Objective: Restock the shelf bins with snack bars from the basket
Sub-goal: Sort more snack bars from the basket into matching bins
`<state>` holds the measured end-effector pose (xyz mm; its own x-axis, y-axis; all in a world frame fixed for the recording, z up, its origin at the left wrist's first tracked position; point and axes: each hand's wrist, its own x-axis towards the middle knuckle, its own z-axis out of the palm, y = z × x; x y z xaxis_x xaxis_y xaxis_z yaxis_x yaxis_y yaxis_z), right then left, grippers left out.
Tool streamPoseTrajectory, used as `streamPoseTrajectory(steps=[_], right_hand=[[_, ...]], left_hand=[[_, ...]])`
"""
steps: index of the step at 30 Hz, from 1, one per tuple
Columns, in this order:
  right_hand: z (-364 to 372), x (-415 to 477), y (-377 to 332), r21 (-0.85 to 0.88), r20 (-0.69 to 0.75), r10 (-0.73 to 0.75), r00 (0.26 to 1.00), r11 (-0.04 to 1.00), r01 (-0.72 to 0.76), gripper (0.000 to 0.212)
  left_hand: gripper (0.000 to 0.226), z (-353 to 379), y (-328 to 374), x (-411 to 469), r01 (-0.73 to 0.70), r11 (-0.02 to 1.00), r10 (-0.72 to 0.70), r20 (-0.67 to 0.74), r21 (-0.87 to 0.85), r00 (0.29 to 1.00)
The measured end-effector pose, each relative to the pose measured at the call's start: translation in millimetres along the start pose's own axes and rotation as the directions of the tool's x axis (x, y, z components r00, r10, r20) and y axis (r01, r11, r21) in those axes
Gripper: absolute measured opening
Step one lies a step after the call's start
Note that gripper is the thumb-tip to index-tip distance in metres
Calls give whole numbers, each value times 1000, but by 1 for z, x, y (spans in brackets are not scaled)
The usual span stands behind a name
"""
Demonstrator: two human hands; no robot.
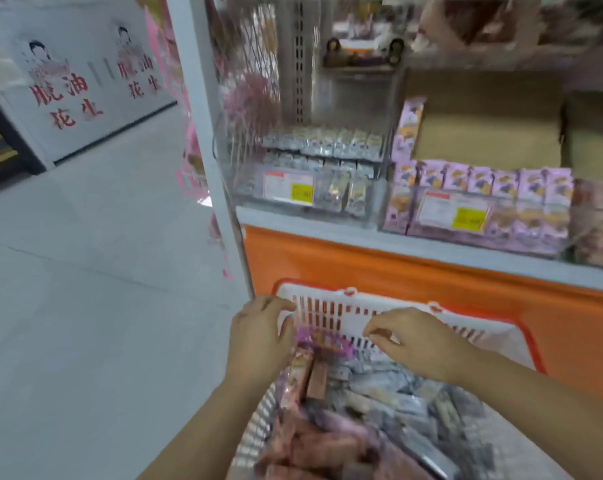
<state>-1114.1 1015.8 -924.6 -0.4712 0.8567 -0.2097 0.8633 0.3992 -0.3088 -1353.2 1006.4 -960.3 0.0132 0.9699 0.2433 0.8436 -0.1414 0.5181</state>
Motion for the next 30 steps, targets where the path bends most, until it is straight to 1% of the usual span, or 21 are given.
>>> streamPoseTrajectory(steps=[2,4,6,8,10,13,16,18,21,23,24,25,26,27,28,29,30], right_hand=[[32,1,17,61,96,73,993,995,-79,25],[63,2,31,91,171,109,979,988,-126,27],[93,6,42,73,275,131,952,985,-156,32],[117,12,50,38,382,162,910,981,-191,37],[136,19,57,-28,439,182,880,982,-189,47],[151,28,65,-161,435,237,869,970,-184,62],[159,34,64,-292,412,272,870,943,-156,64],[163,39,60,-317,380,300,875,931,-181,63],[165,45,58,-355,360,372,855,903,-243,57],[165,45,59,-423,350,427,834,866,-266,50],[163,44,59,-446,363,444,819,855,-266,45],[162,43,59,-447,376,448,811,854,-265,34],[158,41,58,-418,363,447,818,862,-285,16],[152,38,57,-329,352,437,828,886,-327,9],[147,36,56,-207,350,416,840,908,-363,24],[138,34,53,-77,364,390,846,918,-390,31],[126,32,48,72,335,351,875,916,-395,28]], left_hand=[[36,17,-17,-14,14,995,-20,62,99,998],[30,28,-31,-24,30,984,-51,115,177,992],[23,35,-40,-28,18,978,-44,123,208,991],[27,40,-42,-28,14,977,-42,127,212,991],[31,42,-41,-27,11,976,-41,131,219,991],[28,42,-40,-27,-5,969,-29,134,246,991],[27,42,-41,-28,-1,971,-32,133,239,991],[27,42,-43,-28,1,971,-36,143,237,989],[27,42,-44,-28,-6,975,-30,157,224,987],[25,41,-46,-28,-21,976,-11,148,215,989],[24,41,-46,-29,-36,976,5,144,217,990],[22,40,-48,-29,-51,975,19,147,215,989],[19,38,-49,-28,-68,975,34,160,213,986],[20,35,-49,-27,-91,972,48,197,215,979],[23,31,-51,-25,-118,968,56,265,222,963],[26,25,-53,-22,-133,964,44,355,231,934],[28,18,-56,-17,-133,963,11,460,235,888]])
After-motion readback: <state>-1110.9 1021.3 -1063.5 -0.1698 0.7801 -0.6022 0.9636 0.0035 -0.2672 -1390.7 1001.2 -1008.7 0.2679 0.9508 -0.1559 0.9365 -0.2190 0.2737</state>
